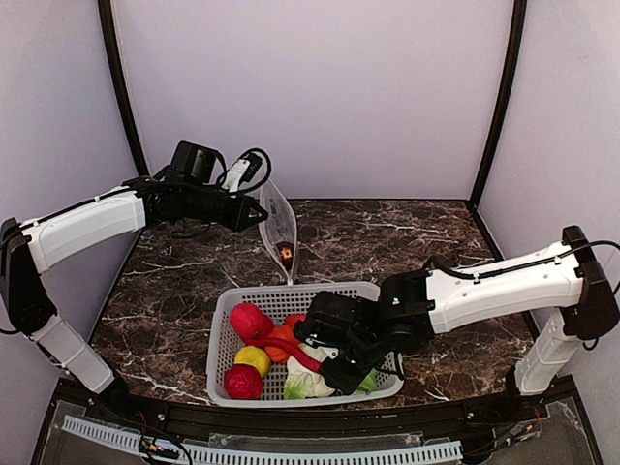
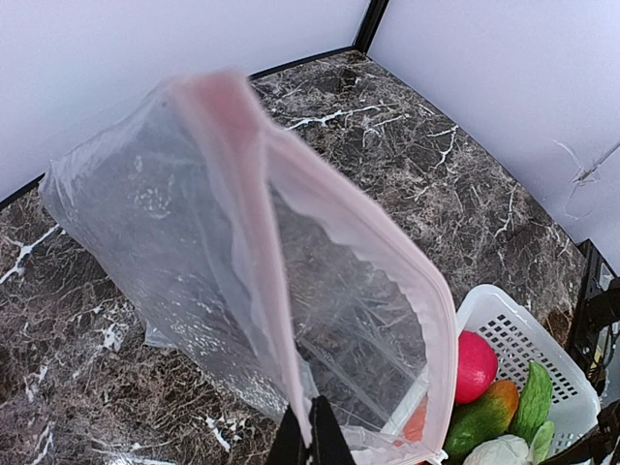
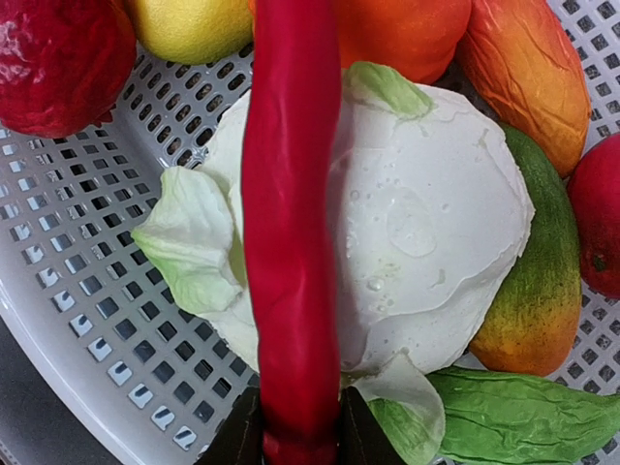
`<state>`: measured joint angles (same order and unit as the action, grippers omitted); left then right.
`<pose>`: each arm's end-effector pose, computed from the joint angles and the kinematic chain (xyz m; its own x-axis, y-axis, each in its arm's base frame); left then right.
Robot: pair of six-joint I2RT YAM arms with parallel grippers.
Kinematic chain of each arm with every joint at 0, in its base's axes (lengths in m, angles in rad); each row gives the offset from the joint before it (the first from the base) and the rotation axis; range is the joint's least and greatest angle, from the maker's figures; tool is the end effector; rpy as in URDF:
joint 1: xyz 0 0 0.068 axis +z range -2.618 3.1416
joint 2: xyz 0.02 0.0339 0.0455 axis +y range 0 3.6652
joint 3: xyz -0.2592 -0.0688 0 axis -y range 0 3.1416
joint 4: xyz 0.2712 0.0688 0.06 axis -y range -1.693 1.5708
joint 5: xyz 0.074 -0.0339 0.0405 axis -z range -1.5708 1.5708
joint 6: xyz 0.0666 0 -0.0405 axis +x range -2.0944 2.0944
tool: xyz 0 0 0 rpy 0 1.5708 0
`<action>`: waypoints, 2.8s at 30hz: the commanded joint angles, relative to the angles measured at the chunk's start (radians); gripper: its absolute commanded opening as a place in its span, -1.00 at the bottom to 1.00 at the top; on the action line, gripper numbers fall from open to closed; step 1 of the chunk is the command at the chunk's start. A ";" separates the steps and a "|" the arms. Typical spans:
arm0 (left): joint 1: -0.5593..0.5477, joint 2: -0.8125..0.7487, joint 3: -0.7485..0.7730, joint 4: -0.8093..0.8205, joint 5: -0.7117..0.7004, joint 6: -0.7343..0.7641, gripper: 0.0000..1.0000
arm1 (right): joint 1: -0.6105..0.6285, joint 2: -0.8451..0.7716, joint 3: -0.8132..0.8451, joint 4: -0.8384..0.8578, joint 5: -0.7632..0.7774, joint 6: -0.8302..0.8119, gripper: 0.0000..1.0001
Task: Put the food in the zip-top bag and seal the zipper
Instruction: Pick up the fake vegetable from the bin, then place the fake vegetable in the zipper food storage bag.
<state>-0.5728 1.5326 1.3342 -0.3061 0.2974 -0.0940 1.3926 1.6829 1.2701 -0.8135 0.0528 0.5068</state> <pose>0.3326 -0.2377 0.3113 -0.4733 0.1985 -0.8583 0.6924 0.6861 -0.2232 0.0689 0.3625 0.1850 -0.6214 -0.7155 -0.3194 -0.7755 0.6197 0.1205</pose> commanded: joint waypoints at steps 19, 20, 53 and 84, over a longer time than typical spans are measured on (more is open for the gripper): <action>0.005 -0.043 -0.015 0.015 0.012 -0.014 -0.99 | 0.002 -0.218 0.076 -0.099 0.127 0.105 -0.62; 0.006 -0.043 -0.016 0.016 0.014 -0.014 -0.99 | -0.006 -0.225 0.079 -0.097 0.129 0.120 -0.62; 0.002 -0.049 -0.032 0.059 0.109 -0.007 -0.99 | -0.257 -0.023 0.330 -0.050 -0.021 0.298 -0.65; -0.095 0.003 -0.003 0.012 0.324 0.130 -0.99 | -0.431 0.208 0.611 -0.069 -0.091 0.252 -0.55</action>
<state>-0.6445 1.5314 1.3178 -0.2623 0.5613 -0.0273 0.9737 1.8400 1.8160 -0.8364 -0.0628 0.7948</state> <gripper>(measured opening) 0.008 0.221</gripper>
